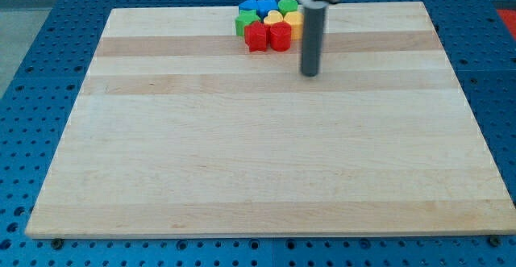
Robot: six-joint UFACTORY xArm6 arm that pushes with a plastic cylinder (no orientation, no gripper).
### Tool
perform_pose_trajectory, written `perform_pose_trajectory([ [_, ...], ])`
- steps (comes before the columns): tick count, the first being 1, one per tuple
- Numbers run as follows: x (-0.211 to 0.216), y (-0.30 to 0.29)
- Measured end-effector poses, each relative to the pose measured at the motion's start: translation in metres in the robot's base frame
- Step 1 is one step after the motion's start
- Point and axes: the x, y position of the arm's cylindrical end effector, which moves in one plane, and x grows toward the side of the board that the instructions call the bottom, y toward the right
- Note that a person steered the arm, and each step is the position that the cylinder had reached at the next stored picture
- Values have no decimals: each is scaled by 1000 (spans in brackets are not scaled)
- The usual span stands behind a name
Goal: Push the green star to the top left corner of the board
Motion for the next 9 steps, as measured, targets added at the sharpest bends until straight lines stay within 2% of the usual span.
perform_pose_trajectory([
  [2, -47, 74],
  [3, -82, 97],
  [4, -127, 94],
  [5, -158, 75],
  [9, -158, -31],
])
